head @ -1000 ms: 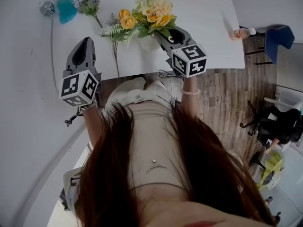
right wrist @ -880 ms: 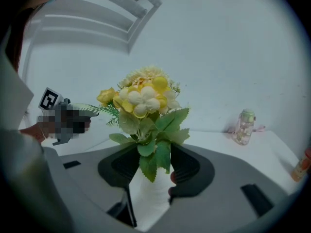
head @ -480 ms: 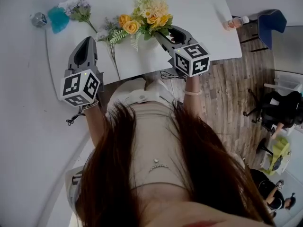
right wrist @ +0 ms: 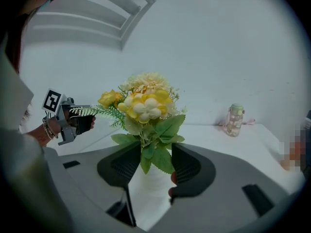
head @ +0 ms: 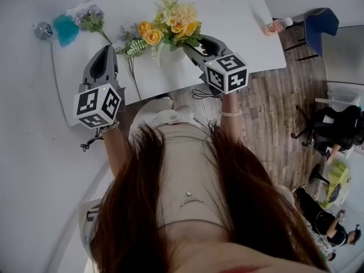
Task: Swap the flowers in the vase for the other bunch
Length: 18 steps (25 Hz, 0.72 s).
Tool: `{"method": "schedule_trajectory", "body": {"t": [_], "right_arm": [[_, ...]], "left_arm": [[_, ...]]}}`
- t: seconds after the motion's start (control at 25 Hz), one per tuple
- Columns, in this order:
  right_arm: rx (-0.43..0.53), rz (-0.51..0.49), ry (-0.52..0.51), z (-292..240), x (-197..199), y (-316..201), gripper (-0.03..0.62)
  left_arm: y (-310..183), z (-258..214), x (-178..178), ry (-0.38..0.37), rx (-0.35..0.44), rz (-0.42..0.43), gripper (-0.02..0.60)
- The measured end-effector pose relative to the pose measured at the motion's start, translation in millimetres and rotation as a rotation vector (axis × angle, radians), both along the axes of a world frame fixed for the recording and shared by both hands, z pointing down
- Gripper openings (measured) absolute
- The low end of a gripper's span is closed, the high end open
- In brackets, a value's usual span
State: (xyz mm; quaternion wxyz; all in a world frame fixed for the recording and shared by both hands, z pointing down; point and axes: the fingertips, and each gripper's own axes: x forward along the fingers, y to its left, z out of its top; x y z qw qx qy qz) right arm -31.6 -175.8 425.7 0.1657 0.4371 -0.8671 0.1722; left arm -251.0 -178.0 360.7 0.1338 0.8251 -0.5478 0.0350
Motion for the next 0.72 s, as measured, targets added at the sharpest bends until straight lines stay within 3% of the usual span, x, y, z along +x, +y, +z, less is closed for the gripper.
{"method": "schedule_trajectory", "body": {"t": [0.72], "right_arm": [[-0.004, -0.043, 0.019, -5.2, 23.8, 20.7, 0.181]], "left_arm": [[40.7, -14.9, 25.0, -0.008, -0.007, -0.066, 0.005]]}}
